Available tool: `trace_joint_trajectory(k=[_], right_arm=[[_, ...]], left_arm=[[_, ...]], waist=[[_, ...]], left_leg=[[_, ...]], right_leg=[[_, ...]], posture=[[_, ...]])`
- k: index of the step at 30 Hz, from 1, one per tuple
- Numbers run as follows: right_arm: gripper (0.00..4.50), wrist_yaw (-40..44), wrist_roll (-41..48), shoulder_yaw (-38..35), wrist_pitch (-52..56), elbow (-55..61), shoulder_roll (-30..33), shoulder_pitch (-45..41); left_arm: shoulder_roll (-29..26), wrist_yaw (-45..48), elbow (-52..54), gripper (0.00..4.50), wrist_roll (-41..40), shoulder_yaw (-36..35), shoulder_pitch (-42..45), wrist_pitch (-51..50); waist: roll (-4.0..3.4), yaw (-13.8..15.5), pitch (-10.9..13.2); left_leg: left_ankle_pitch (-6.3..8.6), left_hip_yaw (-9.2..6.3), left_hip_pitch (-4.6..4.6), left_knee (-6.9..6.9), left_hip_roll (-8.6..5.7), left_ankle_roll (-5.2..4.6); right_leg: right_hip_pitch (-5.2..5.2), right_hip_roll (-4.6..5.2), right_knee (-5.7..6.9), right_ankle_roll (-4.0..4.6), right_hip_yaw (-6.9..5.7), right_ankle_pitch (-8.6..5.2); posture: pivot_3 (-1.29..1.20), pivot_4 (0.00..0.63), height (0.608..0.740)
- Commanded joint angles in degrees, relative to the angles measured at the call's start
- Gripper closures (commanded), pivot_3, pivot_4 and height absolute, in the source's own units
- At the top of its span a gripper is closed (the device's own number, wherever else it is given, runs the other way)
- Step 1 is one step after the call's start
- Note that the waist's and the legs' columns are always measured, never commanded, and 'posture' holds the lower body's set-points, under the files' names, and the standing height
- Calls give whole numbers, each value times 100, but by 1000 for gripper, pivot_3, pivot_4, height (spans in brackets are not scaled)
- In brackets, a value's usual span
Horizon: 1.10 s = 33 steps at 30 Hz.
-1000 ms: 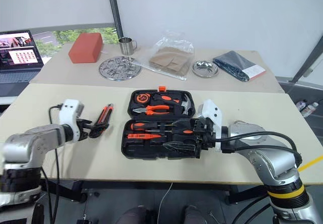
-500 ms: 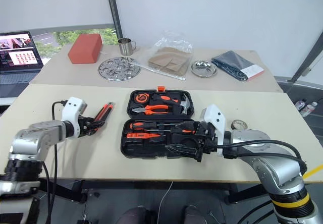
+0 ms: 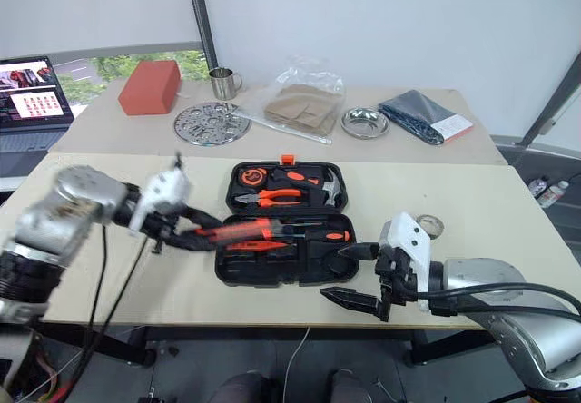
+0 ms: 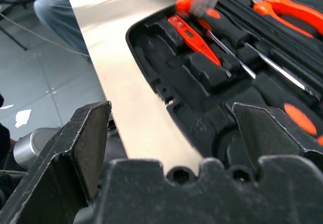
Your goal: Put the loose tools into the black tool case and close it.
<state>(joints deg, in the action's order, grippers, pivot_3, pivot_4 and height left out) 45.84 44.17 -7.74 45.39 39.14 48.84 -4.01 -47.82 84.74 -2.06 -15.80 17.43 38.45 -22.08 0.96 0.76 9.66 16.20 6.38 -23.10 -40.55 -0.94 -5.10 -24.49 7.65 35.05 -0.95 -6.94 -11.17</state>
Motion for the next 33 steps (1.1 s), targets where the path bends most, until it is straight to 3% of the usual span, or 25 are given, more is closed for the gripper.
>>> trace_joint_trajectory(k=[1, 7, 16, 22, 24, 28, 29, 30, 33], right_arm=[[0, -232, 216, -216, 15, 416, -73, 113], [0, -428, 329, -420, 38, 539, -22, 296], [0, -589, 333, -460, -5, 605, -42, 417], [0, -583, 292, -403, -39, 483, -37, 344], [0, -571, 298, -410, -39, 436, -33, 317], [0, -544, 277, -399, -61, 397, -41, 328], [0, -538, 273, -390, -66, 392, -45, 333], [0, -531, 264, -377, -76, 385, -51, 333], [0, -514, 245, -341, -89, 359, -70, 308]], left_arm=[[396, -47, 146, 2763, 58, 212, 281, -181], [616, -17, -126, 2763, 672, 812, 364, -56], [1196, -165, -452, 2763, 587, 633, 586, -391], [1200, -121, -404, 421, 573, 591, 551, -513], [1127, -86, -423, 83, 571, 499, 568, -442], [1003, 128, -402, 83, 301, 223, 598, -514], [1002, 159, -396, 634, 223, 163, 599, -559], [1025, 142, -415, 731, 183, 124, 602, -591], [1100, 78, -496, 1835, 230, 136, 576, -525]], waist=[[0, 16, 0], [0, 35, 0], [0, 95, 0], [-1, 115, -1], [-1, 135, 0], [-1, 137, 0], [-1, 138, 0], [-1, 139, 0], [-1, 147, 0]], left_leg=[[0, -4, -7, -5, 1, -1], [-15, -9, -16, -23, -2, -54], [-15, -12, -17, -26, -3, -77], [-14, -13, -16, -27, -5, -82], [-15, -13, -18, -28, -5, -82], [-14, -13, -18, -29, -4, -82], [-14, -14, -18, -29, -4, -82], [-14, -15, -18, -29, -4, -82], [-14, -16, -19, -29, -7, -82]], right_leg=[[-5, 1, 0, -1, 2, 1], [-4, -1, 3, 14, -2, 14], [0, 4, 0, 11, 4, 13], [1, 4, -1, 10, 2, 12], [1, 4, -1, 10, 2, 12], [0, 5, -2, 10, 3, 12], [-1, 6, -1, 10, 3, 12], [-1, 9, -1, 10, 4, 12], [1, 12, -1, 10, 3, 12]], posture=[[0, 150, 734], [0, 150, 734], [0, 150, 734], [0, 150, 734], [0, 150, 734], [0, 150, 734], [0, 150, 734], [0, 150, 734], [0, 150, 734]])
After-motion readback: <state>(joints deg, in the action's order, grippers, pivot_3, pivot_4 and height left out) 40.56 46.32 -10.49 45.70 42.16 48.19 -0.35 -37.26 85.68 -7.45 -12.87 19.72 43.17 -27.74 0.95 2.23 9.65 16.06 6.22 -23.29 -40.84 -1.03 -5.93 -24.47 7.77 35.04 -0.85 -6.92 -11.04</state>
